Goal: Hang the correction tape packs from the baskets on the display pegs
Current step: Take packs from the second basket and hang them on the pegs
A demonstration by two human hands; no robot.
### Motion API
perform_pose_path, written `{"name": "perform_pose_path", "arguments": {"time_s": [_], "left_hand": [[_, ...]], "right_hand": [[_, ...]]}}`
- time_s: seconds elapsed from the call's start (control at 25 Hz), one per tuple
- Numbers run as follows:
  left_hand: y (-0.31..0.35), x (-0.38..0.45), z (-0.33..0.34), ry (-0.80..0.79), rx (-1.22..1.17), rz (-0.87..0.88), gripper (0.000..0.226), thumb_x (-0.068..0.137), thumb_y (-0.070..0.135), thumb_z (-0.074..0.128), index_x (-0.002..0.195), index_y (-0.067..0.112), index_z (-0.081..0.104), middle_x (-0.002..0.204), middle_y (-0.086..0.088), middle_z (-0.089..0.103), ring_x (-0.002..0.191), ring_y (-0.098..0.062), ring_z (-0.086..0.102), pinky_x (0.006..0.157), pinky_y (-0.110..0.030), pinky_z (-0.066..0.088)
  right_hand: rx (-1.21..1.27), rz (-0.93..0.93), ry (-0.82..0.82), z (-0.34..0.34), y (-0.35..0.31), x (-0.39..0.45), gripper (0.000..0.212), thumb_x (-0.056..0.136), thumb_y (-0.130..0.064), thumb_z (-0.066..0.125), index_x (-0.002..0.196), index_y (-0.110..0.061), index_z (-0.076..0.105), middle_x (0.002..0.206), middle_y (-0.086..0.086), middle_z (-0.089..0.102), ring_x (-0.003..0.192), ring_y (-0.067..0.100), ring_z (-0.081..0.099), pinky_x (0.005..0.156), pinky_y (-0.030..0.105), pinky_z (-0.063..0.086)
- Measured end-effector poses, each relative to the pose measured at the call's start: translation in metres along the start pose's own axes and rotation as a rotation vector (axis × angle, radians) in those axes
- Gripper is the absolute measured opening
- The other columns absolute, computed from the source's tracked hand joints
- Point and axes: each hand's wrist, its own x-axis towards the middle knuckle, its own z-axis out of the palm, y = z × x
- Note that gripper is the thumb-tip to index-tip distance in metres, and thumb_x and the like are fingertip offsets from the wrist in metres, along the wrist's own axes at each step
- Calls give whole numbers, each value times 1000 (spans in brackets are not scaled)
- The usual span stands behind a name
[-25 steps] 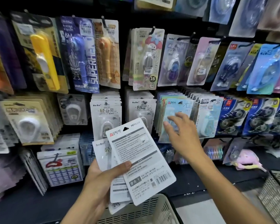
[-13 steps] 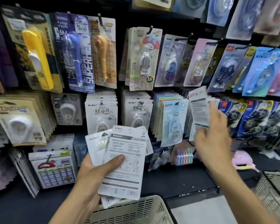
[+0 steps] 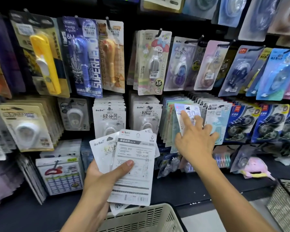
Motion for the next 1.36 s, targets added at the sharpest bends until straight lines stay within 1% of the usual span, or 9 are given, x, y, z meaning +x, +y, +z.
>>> {"name": "perform_pose_path", "arguments": {"time_s": [0.16,0.28,0.44,0.6,0.76,0.88,1.0,1.16,1.36], "left_hand": [[1,-1,1,44,-8,26,56,45,11,90,99,18,75,100,-10,80,85,-30,78,58,-36,62],[1,1,2,88,-6,62,50,49,9,89,95,18,77,97,-8,80,83,-27,79,57,-34,61],[2,3,0,24,-15,48,48,49,17,94,95,25,79,103,-9,80,90,-28,78,63,-34,62],[9,6,-17,67,-94,24,56,56,23,94,108,14,75,111,-14,77,97,-32,76,67,-38,64],[13,8,-30,208,-100,101,51,67,12,80,117,13,69,107,-10,79,91,-30,77,60,-35,62],[16,6,-38,241,-84,144,54,68,13,79,120,13,69,109,-8,78,93,-29,77,63,-35,63],[18,4,-41,236,-51,170,43,69,13,79,112,15,72,107,-7,79,94,-28,77,67,-36,64],[18,4,-42,246,-45,172,46,67,12,79,113,14,71,106,-8,79,93,-29,77,70,-38,64],[19,2,-40,220,-48,170,47,68,13,79,114,12,71,106,-8,79,92,-27,77,65,-33,63]], "right_hand": [[256,-125,-33,-7,0,-5,73,96,-66,33,159,-37,9,165,3,18,142,35,32,111,55,30],[933,-216,-110,-6,-12,-42,59,83,-76,50,131,-40,53,130,-13,62,120,17,59,92,30,52],[1585,-238,-679,7,-41,-85,38,82,-16,82,117,-21,70,117,2,76,109,21,72,84,25,58],[1787,116,-534,1,-42,-81,31,83,-13,76,113,-18,67,108,4,78,97,25,76,76,38,63],[1393,152,25,-17,-40,-48,31,97,-21,51,116,-44,45,106,-15,69,88,9,67,71,45,54],[803,-64,85,-15,-56,-26,58,95,-13,49,141,-38,23,125,6,42,92,28,56,71,45,47],[270,-131,91,-6,-75,-24,85,87,-12,57,155,-24,8,145,17,26,117,38,46,94,49,45],[120,-201,116,5,-79,-35,104,84,-31,62,156,-29,-13,155,15,12,122,37,36,97,45,37],[169,-138,110,-4,-81,-26,98,87,-49,62,157,-29,-4,148,15,15,124,36,36,100,45,39]]}}
